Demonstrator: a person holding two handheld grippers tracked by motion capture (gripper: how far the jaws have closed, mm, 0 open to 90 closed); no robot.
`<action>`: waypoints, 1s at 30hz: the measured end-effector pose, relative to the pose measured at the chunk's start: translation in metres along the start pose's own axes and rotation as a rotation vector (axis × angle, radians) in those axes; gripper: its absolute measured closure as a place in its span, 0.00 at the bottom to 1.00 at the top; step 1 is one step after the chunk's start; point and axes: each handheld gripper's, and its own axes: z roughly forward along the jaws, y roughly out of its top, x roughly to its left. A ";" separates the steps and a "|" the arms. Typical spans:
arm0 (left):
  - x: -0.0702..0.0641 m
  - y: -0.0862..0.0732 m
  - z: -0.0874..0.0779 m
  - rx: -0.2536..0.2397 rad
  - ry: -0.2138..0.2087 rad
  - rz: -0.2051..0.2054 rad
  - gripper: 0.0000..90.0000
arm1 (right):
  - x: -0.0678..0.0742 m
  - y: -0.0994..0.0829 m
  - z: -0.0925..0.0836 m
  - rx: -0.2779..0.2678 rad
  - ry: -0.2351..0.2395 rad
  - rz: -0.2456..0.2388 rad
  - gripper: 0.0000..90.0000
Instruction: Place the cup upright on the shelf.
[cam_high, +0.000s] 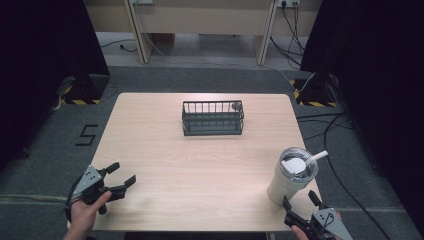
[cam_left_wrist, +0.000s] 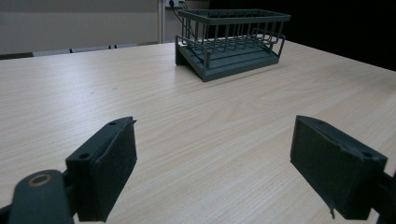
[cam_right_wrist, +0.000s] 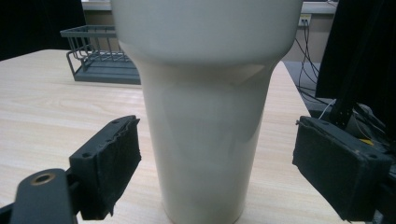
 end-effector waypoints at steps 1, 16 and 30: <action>0.000 0.000 0.000 0.000 0.000 0.000 0.16 | 0.000 0.000 0.001 -0.005 -0.005 0.007 0.17; 0.000 0.000 0.000 0.000 0.000 -0.001 0.16 | 0.003 0.003 0.023 -0.001 0.026 -0.001 0.17; 0.000 0.000 0.000 0.001 -0.001 -0.002 0.16 | 0.005 0.007 0.044 0.004 0.018 0.002 0.10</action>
